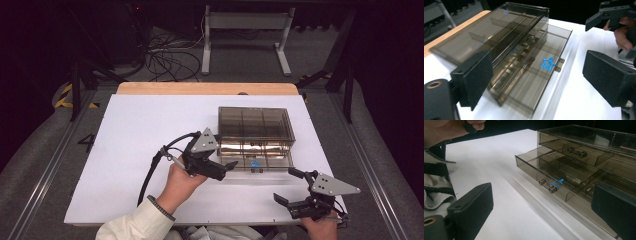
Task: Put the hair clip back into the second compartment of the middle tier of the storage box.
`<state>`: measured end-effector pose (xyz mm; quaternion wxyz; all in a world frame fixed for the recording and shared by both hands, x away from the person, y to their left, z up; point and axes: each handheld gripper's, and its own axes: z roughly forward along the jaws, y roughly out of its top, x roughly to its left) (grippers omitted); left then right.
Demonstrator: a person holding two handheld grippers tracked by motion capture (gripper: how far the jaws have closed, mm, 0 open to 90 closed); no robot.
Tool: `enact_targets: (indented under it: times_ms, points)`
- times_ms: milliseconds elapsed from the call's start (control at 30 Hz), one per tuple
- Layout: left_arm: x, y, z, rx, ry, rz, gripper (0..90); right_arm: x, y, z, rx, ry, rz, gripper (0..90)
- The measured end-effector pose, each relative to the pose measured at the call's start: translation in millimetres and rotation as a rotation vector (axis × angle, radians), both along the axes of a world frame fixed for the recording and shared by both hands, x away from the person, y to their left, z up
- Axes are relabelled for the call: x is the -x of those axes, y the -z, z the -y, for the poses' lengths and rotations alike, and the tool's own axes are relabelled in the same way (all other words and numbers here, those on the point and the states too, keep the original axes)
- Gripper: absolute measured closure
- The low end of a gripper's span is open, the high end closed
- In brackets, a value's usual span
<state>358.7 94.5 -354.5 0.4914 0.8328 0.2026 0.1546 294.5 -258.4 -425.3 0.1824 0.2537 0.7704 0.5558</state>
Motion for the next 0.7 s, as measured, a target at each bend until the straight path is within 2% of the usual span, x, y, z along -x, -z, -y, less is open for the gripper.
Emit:
enact_targets:
  times_ms: [133, 333, 700]
  points:
    - [6.6, -0.1, -15.7, 0.012, -0.017, -0.005, 5.2, -0.2, 0.1, -0.5, 0.002, 0.002, -0.002, 4.6]
    - [17.0, 2.8, -40.7, 0.029, -0.043, 0.011, 2.5, -0.9, 0.5, -0.6, 0.005, 0.006, -0.002, 4.6]
    - [38.9, 20.2, -96.9, 0.072, -0.121, 0.032, 2.1, -2.2, 1.6, -0.4, 0.007, 0.01, -0.005, 4.4]
